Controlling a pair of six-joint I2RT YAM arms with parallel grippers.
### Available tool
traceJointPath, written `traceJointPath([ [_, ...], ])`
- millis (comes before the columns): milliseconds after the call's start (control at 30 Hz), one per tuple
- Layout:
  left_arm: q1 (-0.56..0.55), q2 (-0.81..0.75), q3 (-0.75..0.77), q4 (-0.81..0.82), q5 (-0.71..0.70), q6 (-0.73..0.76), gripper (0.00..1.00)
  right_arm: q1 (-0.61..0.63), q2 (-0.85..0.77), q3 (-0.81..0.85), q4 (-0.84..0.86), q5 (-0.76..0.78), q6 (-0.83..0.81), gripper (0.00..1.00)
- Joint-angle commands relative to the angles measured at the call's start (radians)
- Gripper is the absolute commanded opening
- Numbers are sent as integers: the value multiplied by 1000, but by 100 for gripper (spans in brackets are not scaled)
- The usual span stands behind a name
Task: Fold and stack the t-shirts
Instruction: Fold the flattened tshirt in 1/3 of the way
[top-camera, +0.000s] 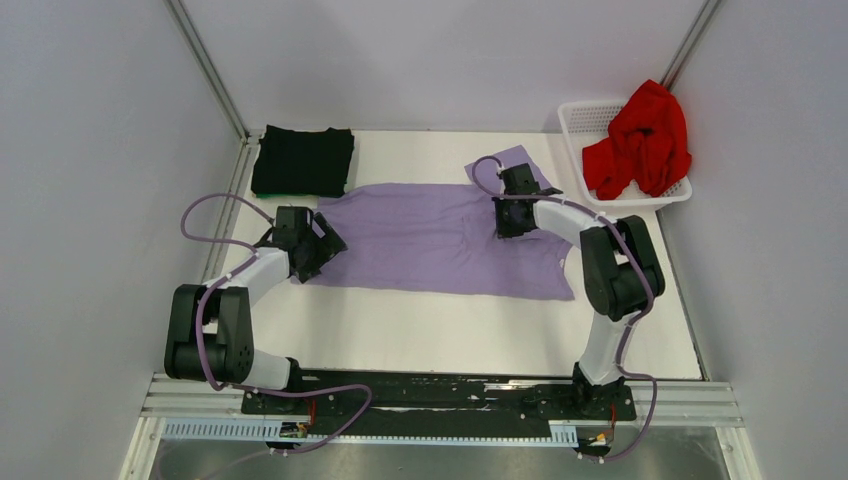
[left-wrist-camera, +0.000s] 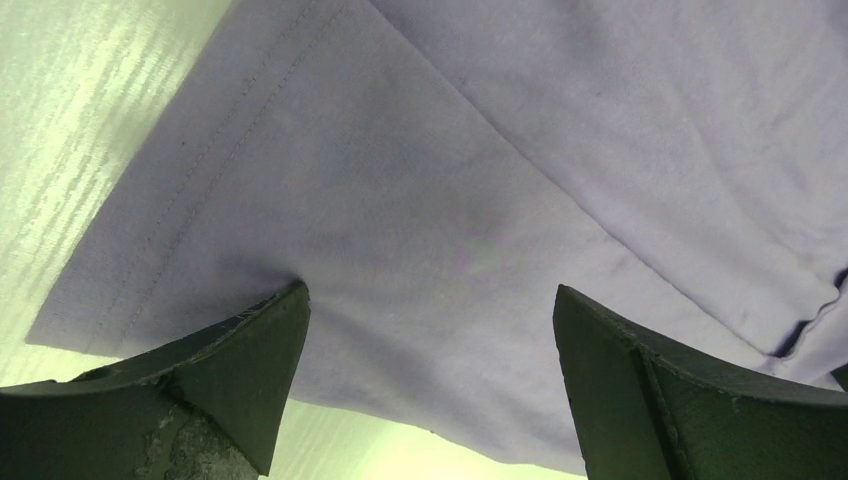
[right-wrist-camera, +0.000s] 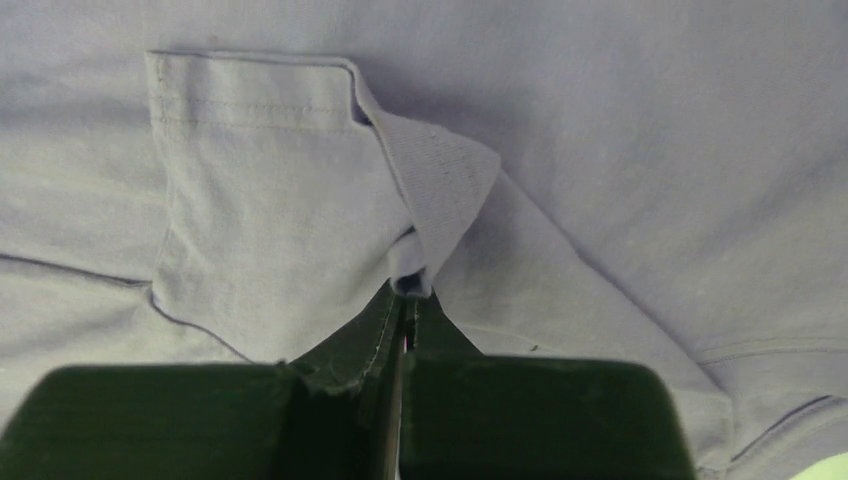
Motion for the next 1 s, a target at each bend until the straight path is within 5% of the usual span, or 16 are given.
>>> traceJointPath([
  [0,8,1,11,-93,-109,44,100,-3,18,95,-22,88,-99,0],
  [433,8,-16,12,-117,-123,55,100,-3,133,234,-30,282,-671,7],
  [567,8,-19,10,-116,-120,57,100,-1,191,276,68,366,-715,29],
  [700,8,-20,9,-112,-115,59,100,-1,160,260,222,478,-632,63],
  [767,8,-24,8,-113,-113,61,100,-2,103,218,327,558,-549,93],
  [800,8,-26,8,-113,-111,60,100,-3,67,189,392,614,-515,99],
  [967,7,-47,7,-111,-88,62,100,-5,-145,45,453,742,-229,100],
])
